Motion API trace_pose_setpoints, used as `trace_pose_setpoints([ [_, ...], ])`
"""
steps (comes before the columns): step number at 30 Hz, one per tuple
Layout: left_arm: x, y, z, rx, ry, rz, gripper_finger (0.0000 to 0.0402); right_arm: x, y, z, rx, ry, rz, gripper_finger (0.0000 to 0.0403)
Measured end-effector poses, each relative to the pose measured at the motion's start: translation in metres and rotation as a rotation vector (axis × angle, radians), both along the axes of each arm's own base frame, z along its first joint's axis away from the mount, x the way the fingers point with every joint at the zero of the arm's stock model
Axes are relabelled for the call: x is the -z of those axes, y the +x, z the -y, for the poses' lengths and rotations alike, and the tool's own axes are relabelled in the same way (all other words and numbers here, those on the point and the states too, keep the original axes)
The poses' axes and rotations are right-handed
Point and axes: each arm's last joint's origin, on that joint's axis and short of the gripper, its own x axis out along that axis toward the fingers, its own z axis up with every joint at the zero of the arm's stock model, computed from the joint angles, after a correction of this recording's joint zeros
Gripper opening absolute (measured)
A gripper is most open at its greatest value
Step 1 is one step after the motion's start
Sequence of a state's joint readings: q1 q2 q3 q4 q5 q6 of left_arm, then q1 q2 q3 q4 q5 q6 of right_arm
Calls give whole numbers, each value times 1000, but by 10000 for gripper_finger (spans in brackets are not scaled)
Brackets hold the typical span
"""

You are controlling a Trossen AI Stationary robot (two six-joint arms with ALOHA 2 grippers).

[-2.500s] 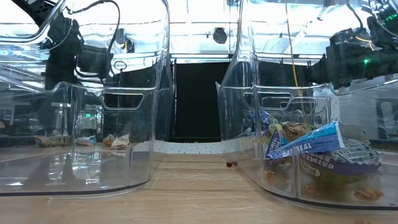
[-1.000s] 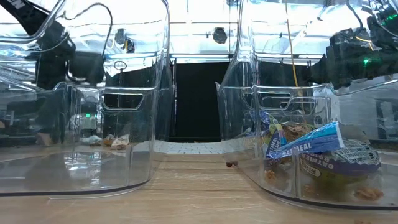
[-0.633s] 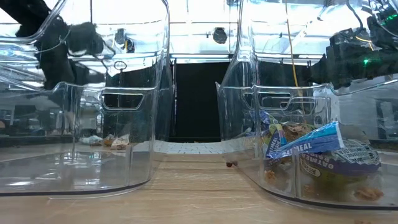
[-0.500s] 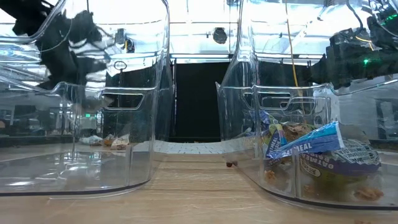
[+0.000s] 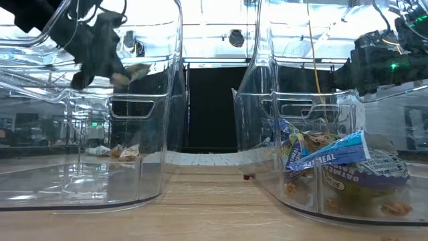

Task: Pick and place Granola Bars by type
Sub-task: Put the left yellow granola bar into the bottom left transparent bin

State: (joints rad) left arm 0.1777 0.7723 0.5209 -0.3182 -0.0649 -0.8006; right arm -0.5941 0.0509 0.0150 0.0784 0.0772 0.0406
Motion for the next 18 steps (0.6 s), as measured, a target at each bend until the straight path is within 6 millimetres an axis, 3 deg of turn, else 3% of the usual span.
trace_pose_setpoints([
  [5,-1,11,30,121,-130,58,10,0,0,0,0,0,0,169],
  [11,-7,33,74,399,-51,207,10,0,0,0,0,0,0,169],
  [18,-3,56,109,556,92,7,9,0,0,0,0,0,0,169],
])
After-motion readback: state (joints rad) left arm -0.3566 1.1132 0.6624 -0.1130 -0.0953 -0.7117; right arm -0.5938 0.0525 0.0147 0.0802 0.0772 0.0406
